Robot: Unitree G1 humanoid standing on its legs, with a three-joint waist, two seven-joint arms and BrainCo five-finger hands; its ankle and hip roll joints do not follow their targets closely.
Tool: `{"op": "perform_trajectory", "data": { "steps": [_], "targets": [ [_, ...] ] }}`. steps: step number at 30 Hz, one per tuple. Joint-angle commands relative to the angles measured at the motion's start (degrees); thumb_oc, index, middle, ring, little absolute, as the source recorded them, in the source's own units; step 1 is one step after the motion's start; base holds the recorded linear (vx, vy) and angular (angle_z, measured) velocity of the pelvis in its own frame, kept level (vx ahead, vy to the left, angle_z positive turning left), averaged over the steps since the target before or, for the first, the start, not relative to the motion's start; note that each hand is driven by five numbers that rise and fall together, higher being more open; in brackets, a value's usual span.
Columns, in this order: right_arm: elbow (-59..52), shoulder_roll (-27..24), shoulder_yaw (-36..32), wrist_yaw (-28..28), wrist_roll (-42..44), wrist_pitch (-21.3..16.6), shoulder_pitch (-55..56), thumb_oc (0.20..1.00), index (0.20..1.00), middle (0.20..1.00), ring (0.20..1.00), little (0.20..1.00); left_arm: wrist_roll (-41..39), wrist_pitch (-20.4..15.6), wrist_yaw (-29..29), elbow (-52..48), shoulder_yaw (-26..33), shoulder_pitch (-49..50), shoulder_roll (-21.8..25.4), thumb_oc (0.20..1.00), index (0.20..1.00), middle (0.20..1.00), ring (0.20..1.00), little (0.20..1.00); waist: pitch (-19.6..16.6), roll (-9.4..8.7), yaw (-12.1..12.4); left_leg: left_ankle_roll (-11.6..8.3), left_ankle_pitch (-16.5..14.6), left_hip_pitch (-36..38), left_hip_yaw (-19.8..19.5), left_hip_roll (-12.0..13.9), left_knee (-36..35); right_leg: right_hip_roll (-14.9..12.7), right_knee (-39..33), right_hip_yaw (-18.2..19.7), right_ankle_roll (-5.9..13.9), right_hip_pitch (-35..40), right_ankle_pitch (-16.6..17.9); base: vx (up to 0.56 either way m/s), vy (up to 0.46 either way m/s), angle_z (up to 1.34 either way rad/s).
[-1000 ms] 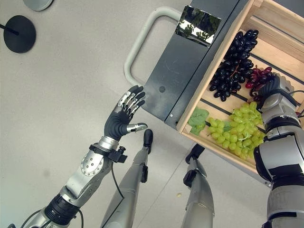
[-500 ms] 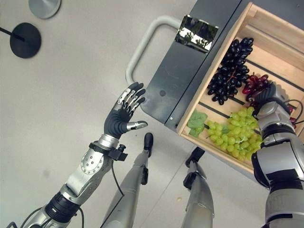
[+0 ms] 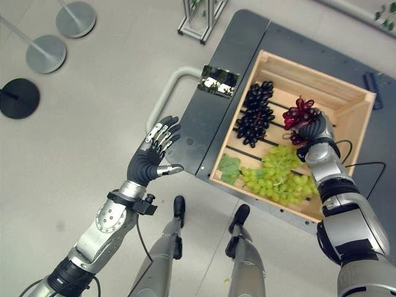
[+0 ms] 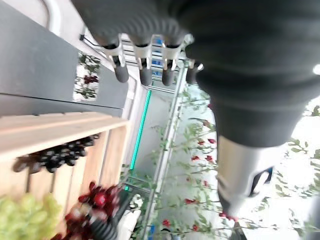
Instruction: Pick up the fruits from the basket on one side to the basket on the other side
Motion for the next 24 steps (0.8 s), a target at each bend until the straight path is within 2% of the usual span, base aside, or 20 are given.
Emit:
{"op": "perform_trajectory", "data": {
  "steps": [1,6,13,18,24],
  "targets": [
    [-6.92,-0.55,-1.59,-2.9,1.14,-2.68,-1.86,0.2,0.2,0.2,0.2,0.2,0.24,-2.99,-1.28,-7.44,3.93,2.51,1.78,1.0,1.0,1.0,1.0,1.0,0.38,-2.84,0.23,2.27,-6.29,5.33,1.55,-1.55,-0.17,0.59,1.22,1.61,4.93,1.89,-0.86,0.01,-0.005,-0.1],
    [-12.81,0.07,-3.49,-2.99,0.76,-3.04,1.37,0.2,0.2,0.2,0.2,0.2,0.05,-2.81,-1.65,-7.68,5.22,3.94,2.74,1.0,1.0,1.0,1.0,1.0,-0.24,-3.62,0.05,2.28,-6.56,7.18,1.76,-1.33,-0.28,0.96,1.02,1.84,4.87,3.5,-1.07,0.02,-0.012,-0.09],
    [-22.07,1.82,-8.8,-4.1,1.79,-4.65,8.23,0.2,0.2,0.2,0.2,0.2,-0.35,-2.69,-2.74,-7.69,6.54,6.01,3.46,1.0,1.0,1.0,1.0,1.0,-3.4,-4.34,-0.35,2.29,-7.26,9.42,2.02,-1.2,-0.26,1.25,0.7,1.84,4.85,6.01,-1.66,0.04,-0.013,-0.02],
    [-28.08,3.37,-11.14,-3.77,2.66,-5.95,13.05,0.2,0.2,0.2,0.2,0.2,-1.7,-2.22,-4.57,-6.84,6.51,6.87,3.77,1.0,1.0,1.0,1.0,1.0,-6.65,-4.68,-0.58,2.27,-7.17,11.85,2.15,-1.44,-1.12,1.42,-0.33,1.74,4.87,8.92,-1.85,0.07,-0.025,-0.02],
    [-36.84,5.74,-13.06,-1.35,7.32,-9.07,16.27,0.2,0.2,0.2,0.2,0.2,-3.9,-0.08,-8.05,-2.69,3.46,7.58,2.97,1.0,1.0,1.0,1.0,1.0,-10.93,-4.78,-1.46,2.29,-7.53,15.85,2.93,-1.45,-2.67,2.21,-2.22,1.97,5.18,12.99,-2.05,0.07,-0.008,-0.06]
  ]
}}
